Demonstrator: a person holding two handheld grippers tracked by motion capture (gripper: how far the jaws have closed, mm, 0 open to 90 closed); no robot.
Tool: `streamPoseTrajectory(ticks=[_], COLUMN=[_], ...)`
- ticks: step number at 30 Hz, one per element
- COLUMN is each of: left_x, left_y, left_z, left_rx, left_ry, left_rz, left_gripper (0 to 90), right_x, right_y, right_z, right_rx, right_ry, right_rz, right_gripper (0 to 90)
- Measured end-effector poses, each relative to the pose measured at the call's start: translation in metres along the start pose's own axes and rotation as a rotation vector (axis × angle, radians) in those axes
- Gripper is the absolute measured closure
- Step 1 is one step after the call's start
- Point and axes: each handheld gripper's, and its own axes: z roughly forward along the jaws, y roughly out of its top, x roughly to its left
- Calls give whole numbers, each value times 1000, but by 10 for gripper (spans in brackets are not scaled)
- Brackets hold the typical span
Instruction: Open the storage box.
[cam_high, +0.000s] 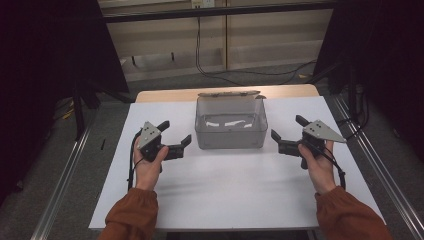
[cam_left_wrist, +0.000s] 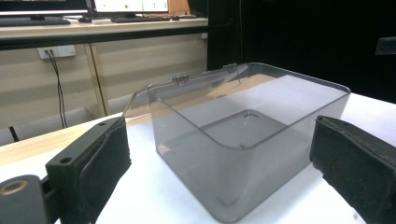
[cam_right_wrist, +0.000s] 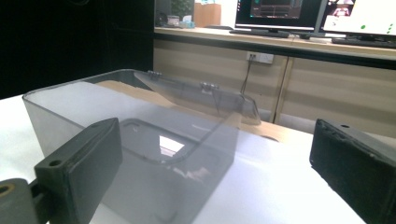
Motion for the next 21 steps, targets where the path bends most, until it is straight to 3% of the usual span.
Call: streamPoseTrajectory(ticks=[6, 13, 21], left_x=[-3, -9, -9], left_y=[-11, -26, -35], left_z=[-20, -44, -72], left_rx=[-3, -2, -7], left_ry=[13, 42, 125], left_rz=[-10, -21, -66], left_gripper=[48, 48, 48], right_x=[-3, 2, 2], right_y=[-5, -18, -25], right_z=[-21, -44, -69], right_rx=[-28, -20, -29], right_ry=[-42, -70, -98], right_rz=[0, 0, -4], right_gripper=[22, 22, 15])
